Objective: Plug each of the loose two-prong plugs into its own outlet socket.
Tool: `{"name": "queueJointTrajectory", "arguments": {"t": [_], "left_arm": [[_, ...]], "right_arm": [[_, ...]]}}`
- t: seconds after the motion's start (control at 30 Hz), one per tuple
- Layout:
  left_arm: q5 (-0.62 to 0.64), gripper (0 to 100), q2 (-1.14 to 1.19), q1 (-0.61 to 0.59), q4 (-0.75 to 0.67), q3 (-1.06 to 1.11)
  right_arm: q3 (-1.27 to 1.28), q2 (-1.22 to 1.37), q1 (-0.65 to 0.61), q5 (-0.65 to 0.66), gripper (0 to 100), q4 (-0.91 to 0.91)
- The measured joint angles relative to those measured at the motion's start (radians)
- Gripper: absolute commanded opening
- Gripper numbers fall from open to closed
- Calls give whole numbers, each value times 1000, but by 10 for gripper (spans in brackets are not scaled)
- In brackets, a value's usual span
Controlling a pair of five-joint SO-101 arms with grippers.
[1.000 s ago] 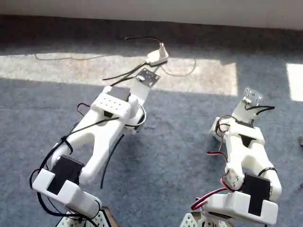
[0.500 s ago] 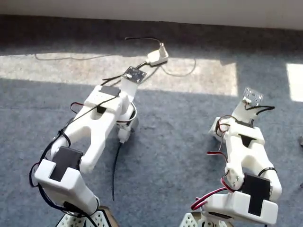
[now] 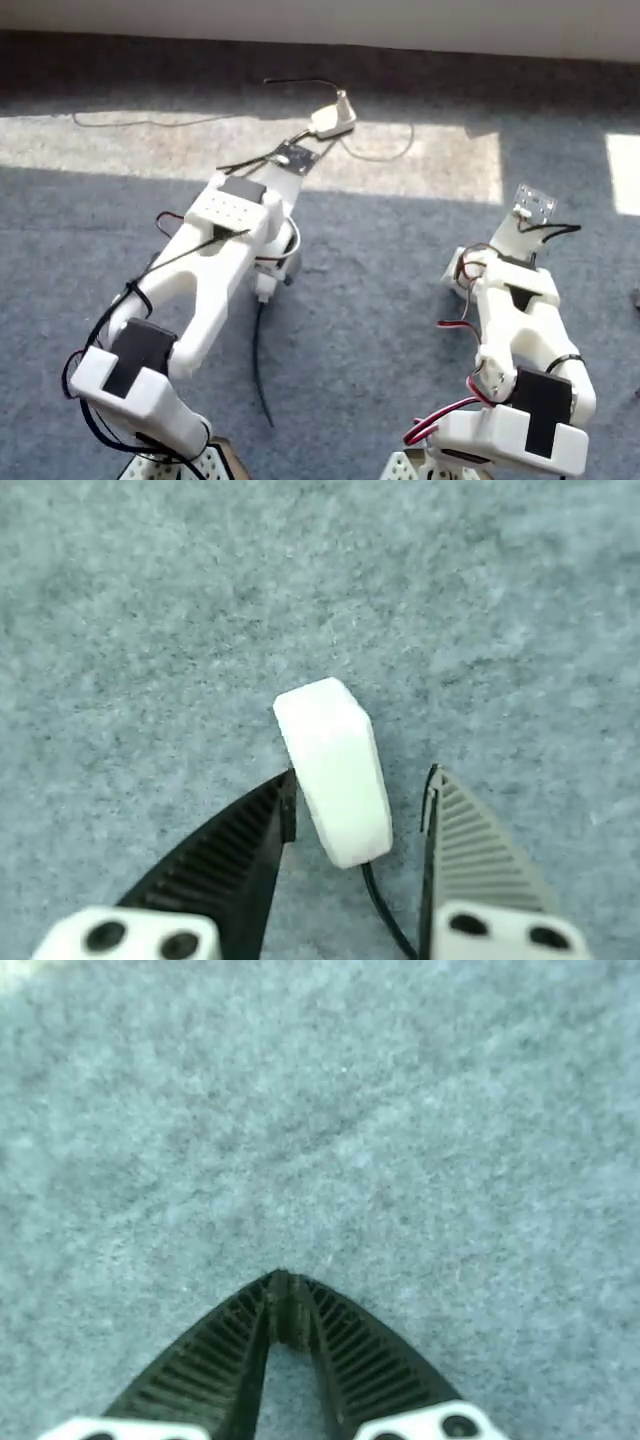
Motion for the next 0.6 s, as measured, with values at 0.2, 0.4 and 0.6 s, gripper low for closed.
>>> {"name": "queueJointTrajectory", "arguments": {"t": [0.2, 0.4, 0.6], "left_arm": [[74, 213, -89, 81, 77, -2], [100, 213, -104, 157, 100, -2], [101, 213, -104, 150, 100, -2]], "right_arm": [[0, 0, 0, 0, 6, 0], [0, 0, 0, 0, 6, 0], [0, 0, 0, 0, 6, 0]]}}
